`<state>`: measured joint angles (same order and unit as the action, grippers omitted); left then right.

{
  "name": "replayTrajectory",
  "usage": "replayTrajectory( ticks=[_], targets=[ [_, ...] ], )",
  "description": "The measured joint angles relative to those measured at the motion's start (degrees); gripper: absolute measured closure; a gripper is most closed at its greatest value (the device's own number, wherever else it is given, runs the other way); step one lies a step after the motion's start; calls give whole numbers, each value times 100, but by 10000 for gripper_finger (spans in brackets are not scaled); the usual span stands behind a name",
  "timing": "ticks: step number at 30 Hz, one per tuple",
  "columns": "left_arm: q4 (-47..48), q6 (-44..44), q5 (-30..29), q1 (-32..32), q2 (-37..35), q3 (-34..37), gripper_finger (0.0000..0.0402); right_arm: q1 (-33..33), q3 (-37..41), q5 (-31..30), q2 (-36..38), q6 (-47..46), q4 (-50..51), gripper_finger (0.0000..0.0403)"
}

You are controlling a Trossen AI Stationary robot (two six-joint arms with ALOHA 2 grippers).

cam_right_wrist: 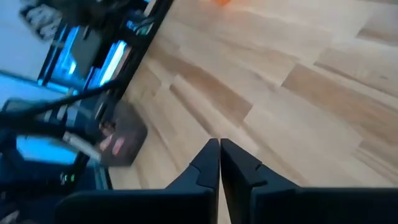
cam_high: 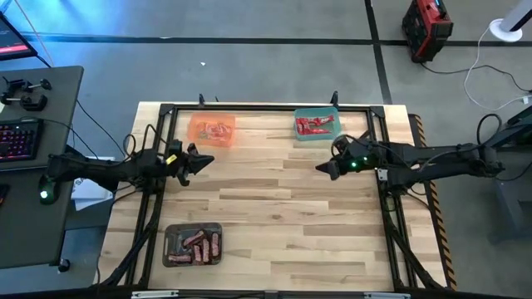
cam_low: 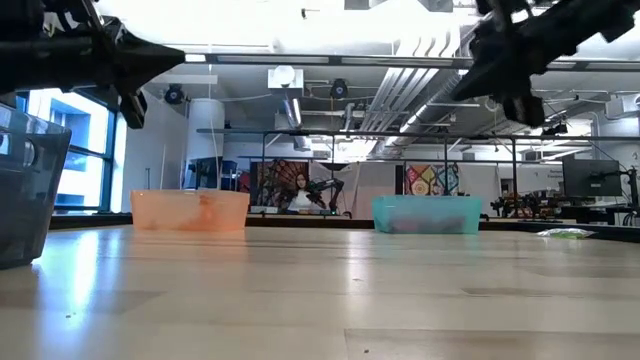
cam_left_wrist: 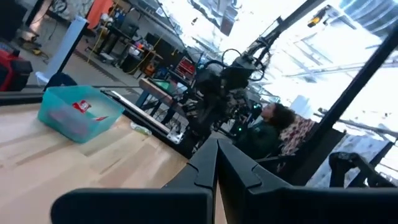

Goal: Sort candy by brand, put in halloween buckets
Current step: Put the green gummy into the orange bin

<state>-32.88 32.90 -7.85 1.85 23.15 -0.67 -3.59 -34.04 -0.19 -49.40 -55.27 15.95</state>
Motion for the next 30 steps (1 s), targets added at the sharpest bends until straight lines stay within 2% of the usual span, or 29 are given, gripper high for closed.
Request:
replayTrajectory(
  ticks=[5, 9, 15, 19, 22, 24, 26, 28, 30],
  targets=[
    [58, 80, -16, 0, 8, 0, 401, 521, 0, -252, 715, 158, 435, 399],
    [56, -47, -18, 0, 8, 0, 401, 1029, 46, -1093, 1501, 458, 772, 401],
    [54, -54, -19, 0, 8, -2, 401, 1374, 544, -1570, 2659, 921, 268, 402],
    [54, -56, -20, 0, 8, -2, 401, 1403, 800, -2068, 3090, 980, 338, 403],
    [56, -56, -20, 0, 8, -2, 401, 1247, 883, -1944, 2864, 926, 149, 403],
    [54, -56, -20, 0, 8, -2, 401, 1085, 861, -1844, 2467, 997, -142, 403],
    [57, -56, -22, 0, 8, -2, 401, 786, 704, -2035, 1960, 993, -120, 403],
    [69, -56, -22, 0, 8, -2, 401, 330, 487, -2300, 1459, 730, 299, 403],
    [74, -56, -22, 0, 8, -2, 401, -270, 297, -2313, 974, 515, 1064, 403]
  ],
)
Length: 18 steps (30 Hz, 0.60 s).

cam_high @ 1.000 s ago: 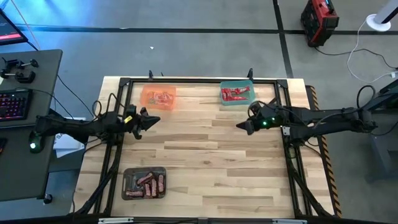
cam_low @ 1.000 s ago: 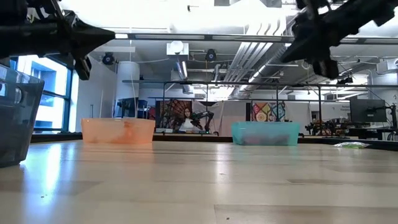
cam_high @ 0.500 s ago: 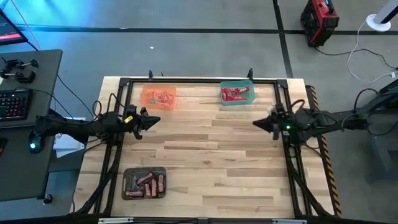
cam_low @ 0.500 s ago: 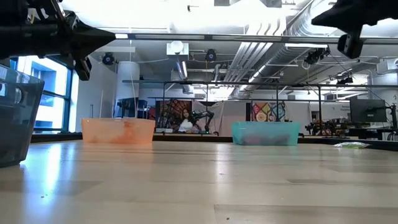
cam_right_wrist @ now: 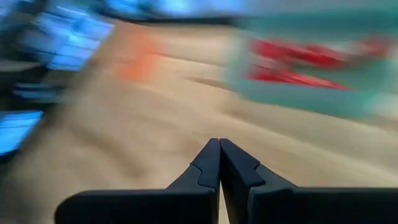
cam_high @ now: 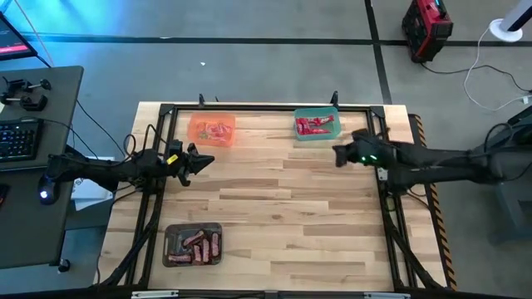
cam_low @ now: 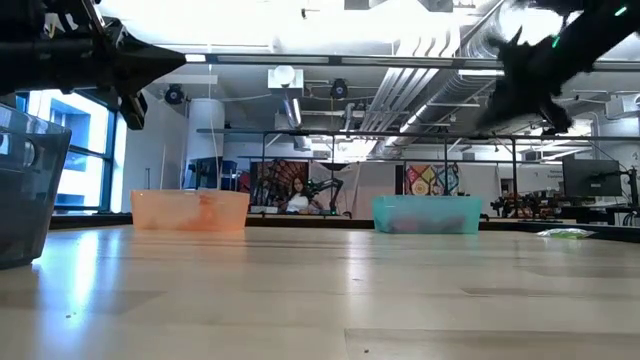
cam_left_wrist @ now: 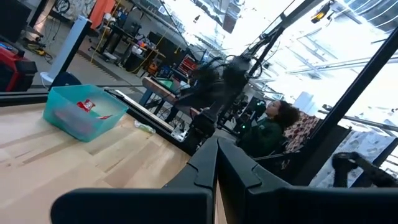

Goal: Sort candy by brand, put in halloween buckets
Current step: Put the green gummy into the orange bin

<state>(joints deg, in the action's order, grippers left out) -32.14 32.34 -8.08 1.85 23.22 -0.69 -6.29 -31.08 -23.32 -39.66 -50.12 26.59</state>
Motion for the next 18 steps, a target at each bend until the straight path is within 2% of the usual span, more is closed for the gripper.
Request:
replayTrajectory(
  ticks=[4, 8, 13, 18],
  targets=[
    [0, 0, 0, 0, 0, 0, 401, -1424, -346, 436, -836, -195, 1492, 403],
    [2, 0, 0, 0, 0, 0, 401, -2618, -653, 1093, -1573, 239, 1997, 403],
    [12, 0, 0, 0, 0, -4, 401, -3619, -988, 1294, -2461, 659, 2164, 403],
    [24, -2, 0, 0, 0, -4, 401, -4155, -1173, 1474, -3204, 882, 2240, 402]
  ],
)
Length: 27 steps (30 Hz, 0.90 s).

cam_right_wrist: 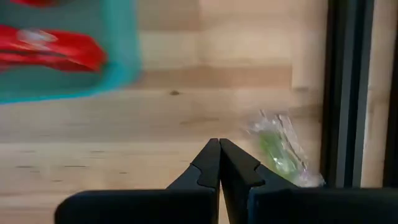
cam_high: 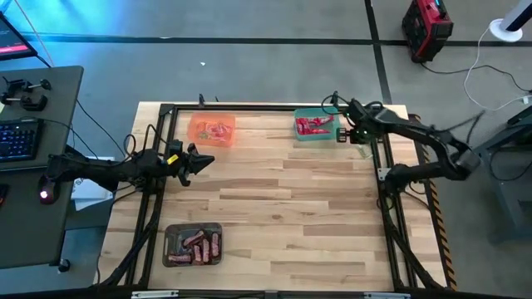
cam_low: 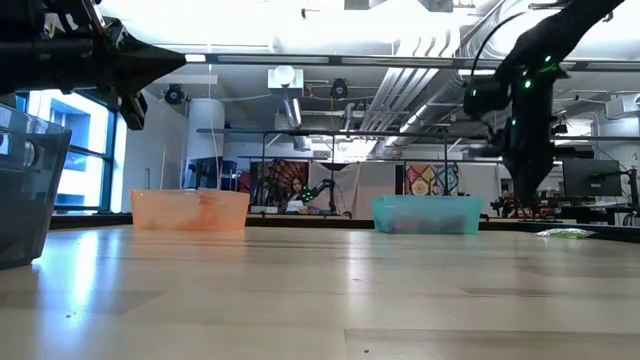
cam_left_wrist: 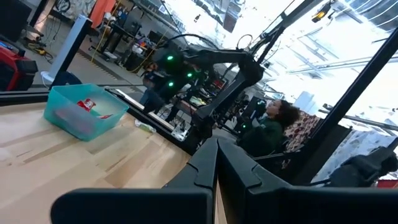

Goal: Sort candy by brand, put in halloween buckets
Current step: Put the green gummy into the orange bin

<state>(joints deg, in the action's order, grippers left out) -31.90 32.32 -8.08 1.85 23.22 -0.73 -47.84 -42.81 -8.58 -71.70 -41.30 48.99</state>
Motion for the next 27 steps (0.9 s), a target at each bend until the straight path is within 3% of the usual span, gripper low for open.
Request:
replayTrajectory(
  ticks=[5, 10, 17, 27],
  targets=[
    [0, 2, -2, 0, 0, 0, 401, -237, -3, 36, -653, -153, 59, 383],
    [0, 2, 0, 0, 0, 0, 401, -358, -4, -195, -1086, -480, 29, 305],
    [0, 2, -2, 0, 0, 0, 401, -375, 49, -349, -1131, -465, 155, 204],
    [0, 2, -2, 0, 0, 0, 401, -754, 290, -407, -1131, 141, -267, 198]
  ],
)
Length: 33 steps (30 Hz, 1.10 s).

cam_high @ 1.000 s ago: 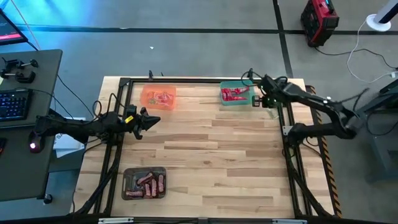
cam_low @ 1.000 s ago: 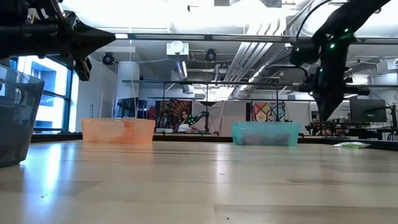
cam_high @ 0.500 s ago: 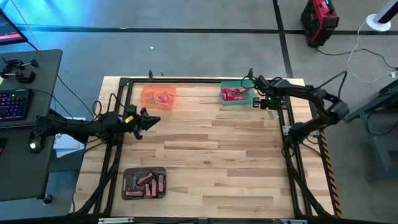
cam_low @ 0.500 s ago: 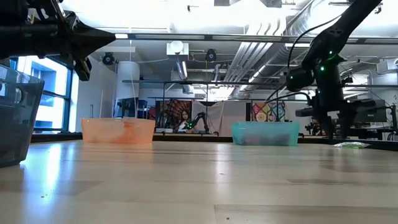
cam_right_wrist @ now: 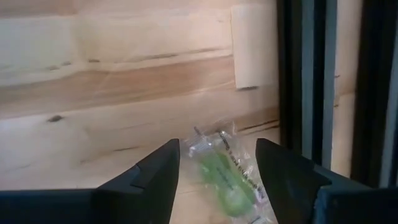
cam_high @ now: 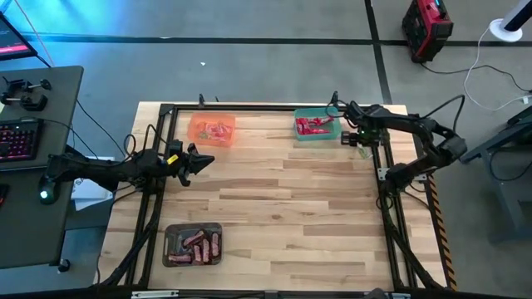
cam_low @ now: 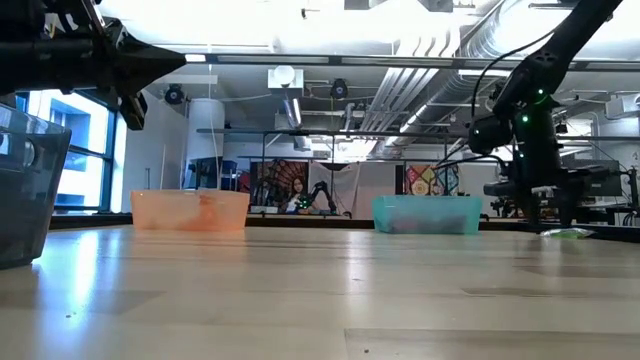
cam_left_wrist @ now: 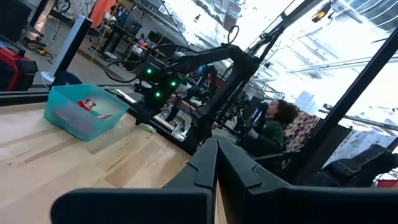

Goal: Sort candy by brand, put in halloween buckets
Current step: Put the green gummy into the orange bin

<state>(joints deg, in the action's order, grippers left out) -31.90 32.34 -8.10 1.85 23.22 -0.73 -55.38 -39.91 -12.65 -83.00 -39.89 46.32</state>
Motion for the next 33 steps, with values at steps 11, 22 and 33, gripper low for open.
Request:
replayTrajectory(
  ticks=[11, 22, 33],
  targets=[
    [73, 0, 0, 0, 1, 0, 401, -89, 183, 312, 9, 543, -243, 345],
    [81, 0, 0, -1, 0, 0, 401, 767, -132, 481, 1527, 395, 281, 399],
    [83, 0, 1, 0, 1, 0, 401, 2462, -117, 1889, 1252, -440, -4494, 402]
  ],
)
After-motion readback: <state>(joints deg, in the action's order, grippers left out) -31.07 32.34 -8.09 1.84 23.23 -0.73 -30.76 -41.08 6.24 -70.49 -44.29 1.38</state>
